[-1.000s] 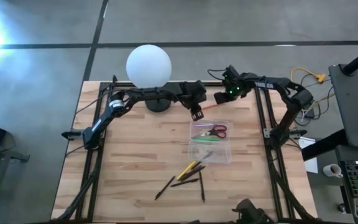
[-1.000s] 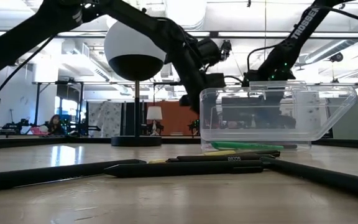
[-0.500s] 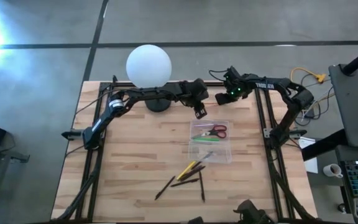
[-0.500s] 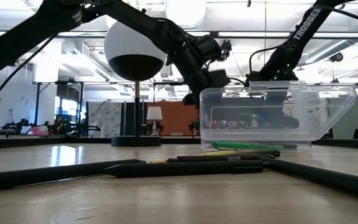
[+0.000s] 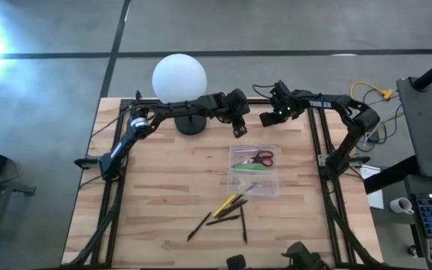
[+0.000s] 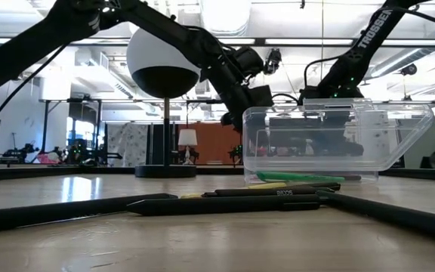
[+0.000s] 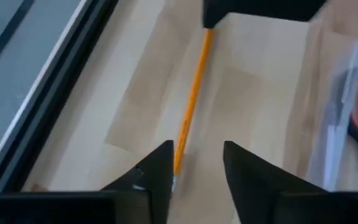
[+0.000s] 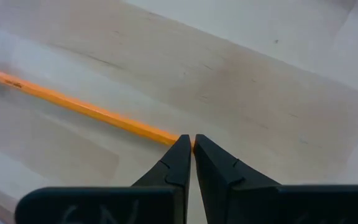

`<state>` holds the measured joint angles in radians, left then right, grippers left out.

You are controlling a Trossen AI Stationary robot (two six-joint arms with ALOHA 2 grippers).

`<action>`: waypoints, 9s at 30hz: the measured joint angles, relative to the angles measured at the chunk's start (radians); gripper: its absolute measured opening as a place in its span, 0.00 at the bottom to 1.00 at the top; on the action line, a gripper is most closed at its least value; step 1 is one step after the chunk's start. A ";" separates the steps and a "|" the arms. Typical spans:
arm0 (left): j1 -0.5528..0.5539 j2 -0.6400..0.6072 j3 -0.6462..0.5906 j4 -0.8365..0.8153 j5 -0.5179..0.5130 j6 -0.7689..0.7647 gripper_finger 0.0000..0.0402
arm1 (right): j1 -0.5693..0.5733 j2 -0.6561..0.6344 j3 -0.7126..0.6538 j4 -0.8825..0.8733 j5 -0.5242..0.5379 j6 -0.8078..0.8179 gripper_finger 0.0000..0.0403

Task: Pick & place school supplies into a supply box
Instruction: Put the orange pencil into the supply box

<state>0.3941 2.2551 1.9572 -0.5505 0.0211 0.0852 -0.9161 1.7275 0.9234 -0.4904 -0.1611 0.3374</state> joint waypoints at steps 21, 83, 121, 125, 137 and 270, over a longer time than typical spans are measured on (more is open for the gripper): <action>-0.014 0.001 -0.055 0.002 0.010 0.016 0.47 | 0.020 -0.276 -0.061 -0.075 -0.084 0.072 0.04; -0.012 0.001 -0.057 0.026 0.013 0.096 0.47 | 0.132 -0.275 -0.224 0.108 0.008 0.273 0.04; -0.012 0.001 -0.057 0.024 0.013 0.070 0.47 | 0.110 -0.201 -0.224 0.125 0.034 0.247 0.04; -0.012 0.001 -0.057 0.024 0.013 0.070 0.47 | 0.105 -0.203 -0.224 0.125 0.034 0.246 0.04; -0.012 0.001 -0.057 0.024 0.013 0.069 0.47 | 0.080 -0.201 -0.224 0.128 0.033 0.238 0.04; -0.036 0.017 -0.015 -0.192 0.109 0.033 0.47 | 0.078 -0.166 -0.226 0.140 0.000 0.193 0.04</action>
<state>0.3583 2.2718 1.9419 -0.7422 0.1299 0.1181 -0.8379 1.5612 0.6975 -0.3500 -0.1609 0.5308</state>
